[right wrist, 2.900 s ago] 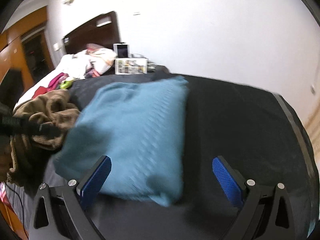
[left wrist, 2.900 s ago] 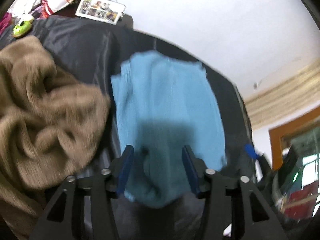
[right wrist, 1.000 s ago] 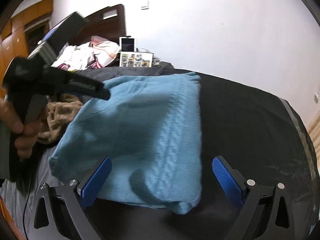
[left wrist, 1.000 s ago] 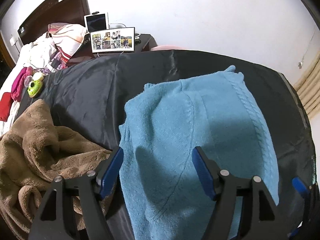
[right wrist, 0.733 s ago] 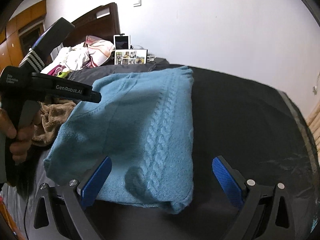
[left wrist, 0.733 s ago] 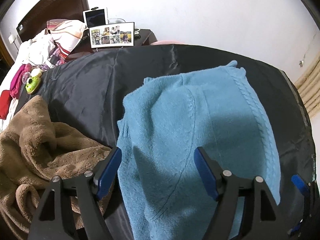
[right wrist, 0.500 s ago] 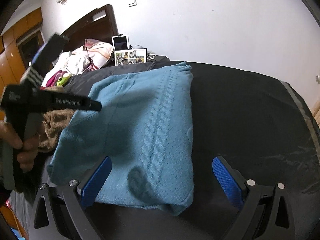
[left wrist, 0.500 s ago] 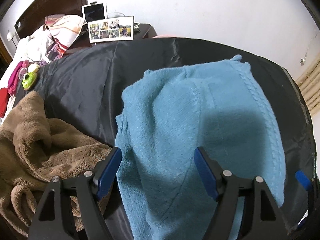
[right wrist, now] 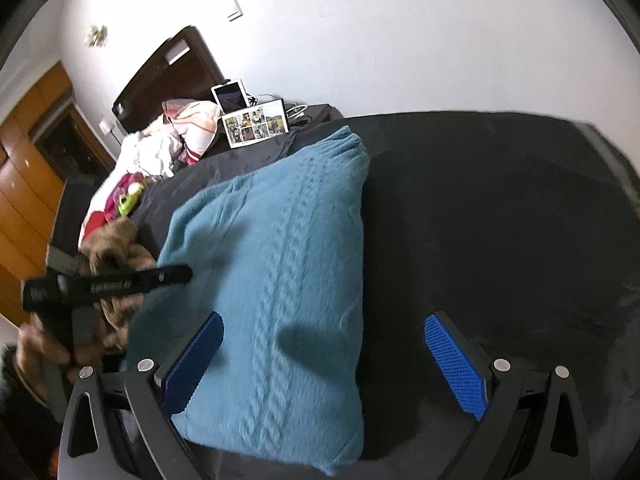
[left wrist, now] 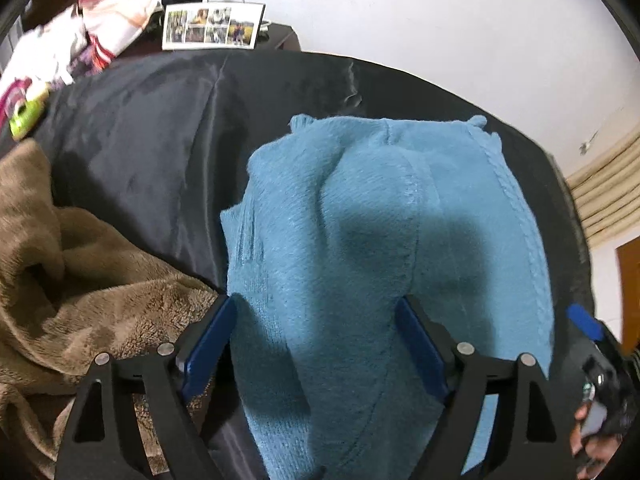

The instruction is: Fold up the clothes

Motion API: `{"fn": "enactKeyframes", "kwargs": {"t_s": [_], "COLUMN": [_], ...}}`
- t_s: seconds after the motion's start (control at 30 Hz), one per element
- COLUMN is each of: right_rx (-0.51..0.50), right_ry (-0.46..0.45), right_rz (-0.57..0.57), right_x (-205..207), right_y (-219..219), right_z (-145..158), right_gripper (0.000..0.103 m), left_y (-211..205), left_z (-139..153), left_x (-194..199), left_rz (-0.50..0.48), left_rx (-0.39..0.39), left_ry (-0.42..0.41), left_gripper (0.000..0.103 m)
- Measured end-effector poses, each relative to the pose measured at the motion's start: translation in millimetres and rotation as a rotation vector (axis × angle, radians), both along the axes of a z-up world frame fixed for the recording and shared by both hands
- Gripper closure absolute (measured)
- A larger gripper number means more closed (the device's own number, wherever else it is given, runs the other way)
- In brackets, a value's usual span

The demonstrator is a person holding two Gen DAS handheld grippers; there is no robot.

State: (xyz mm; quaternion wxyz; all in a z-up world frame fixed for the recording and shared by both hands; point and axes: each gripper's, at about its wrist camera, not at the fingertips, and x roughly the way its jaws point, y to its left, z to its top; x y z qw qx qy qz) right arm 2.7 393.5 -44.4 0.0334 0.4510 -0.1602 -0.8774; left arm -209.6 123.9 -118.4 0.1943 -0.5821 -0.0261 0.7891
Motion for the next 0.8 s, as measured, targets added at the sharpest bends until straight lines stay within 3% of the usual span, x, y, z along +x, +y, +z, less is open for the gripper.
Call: {"fn": "enactKeyframes", "kwargs": {"t_s": [0.1,0.33,0.8], "right_rx": [-0.03,-0.102,-0.265], "right_ry": [-0.023,-0.074,-0.178], "right_rz": [-0.012,0.076,0.149], "right_x": [-9,-35,-76], "right_y": [8,6,3], "right_z": [-2,-21,-65], "right_gripper": [0.0,0.0,0.0], "left_y": [-9,-24,-9], "left_z": [-5,-17,-20], "left_x": [-3,-7,-11], "left_rz": [0.007,0.017,-0.082], "left_rx": [0.046,0.162,0.191], "left_ry": [-0.035,-0.109,-0.119], "left_gripper": [0.017,0.017,0.009]}}
